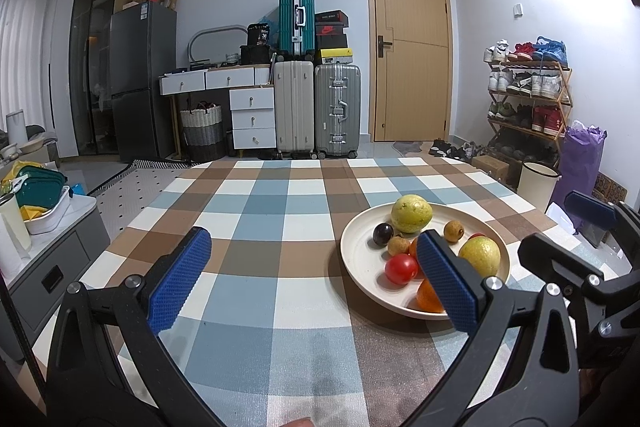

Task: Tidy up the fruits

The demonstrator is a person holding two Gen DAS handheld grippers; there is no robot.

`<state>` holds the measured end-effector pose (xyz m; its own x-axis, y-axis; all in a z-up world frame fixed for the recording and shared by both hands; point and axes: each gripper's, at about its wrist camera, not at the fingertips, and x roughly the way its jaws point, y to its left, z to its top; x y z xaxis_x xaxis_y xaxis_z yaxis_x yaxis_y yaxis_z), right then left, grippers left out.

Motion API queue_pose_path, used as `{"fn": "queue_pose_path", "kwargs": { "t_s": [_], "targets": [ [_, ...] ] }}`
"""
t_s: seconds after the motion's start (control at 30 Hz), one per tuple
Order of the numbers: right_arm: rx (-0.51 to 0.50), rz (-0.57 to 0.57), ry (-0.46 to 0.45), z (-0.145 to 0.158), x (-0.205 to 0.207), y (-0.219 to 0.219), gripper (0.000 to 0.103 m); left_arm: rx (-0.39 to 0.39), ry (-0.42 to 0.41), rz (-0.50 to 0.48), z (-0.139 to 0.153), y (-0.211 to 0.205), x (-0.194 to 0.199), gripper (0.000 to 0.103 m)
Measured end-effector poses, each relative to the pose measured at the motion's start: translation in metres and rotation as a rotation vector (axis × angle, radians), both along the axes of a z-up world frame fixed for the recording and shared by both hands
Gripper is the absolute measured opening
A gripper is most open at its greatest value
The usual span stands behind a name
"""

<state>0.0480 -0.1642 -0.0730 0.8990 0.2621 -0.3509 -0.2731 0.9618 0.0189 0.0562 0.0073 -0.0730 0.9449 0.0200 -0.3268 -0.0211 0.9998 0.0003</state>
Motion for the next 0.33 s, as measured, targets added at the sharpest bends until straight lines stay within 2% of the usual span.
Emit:
{"fn": "queue_pose_path", "kwargs": {
  "t_s": [0.33],
  "targets": [
    [0.0, 0.0, 0.0, 0.0, 0.0, -0.0002, 0.103, -0.002, -0.005, -0.019, 0.0003, -0.0025, -0.0019, 0.103]
  ]
}}
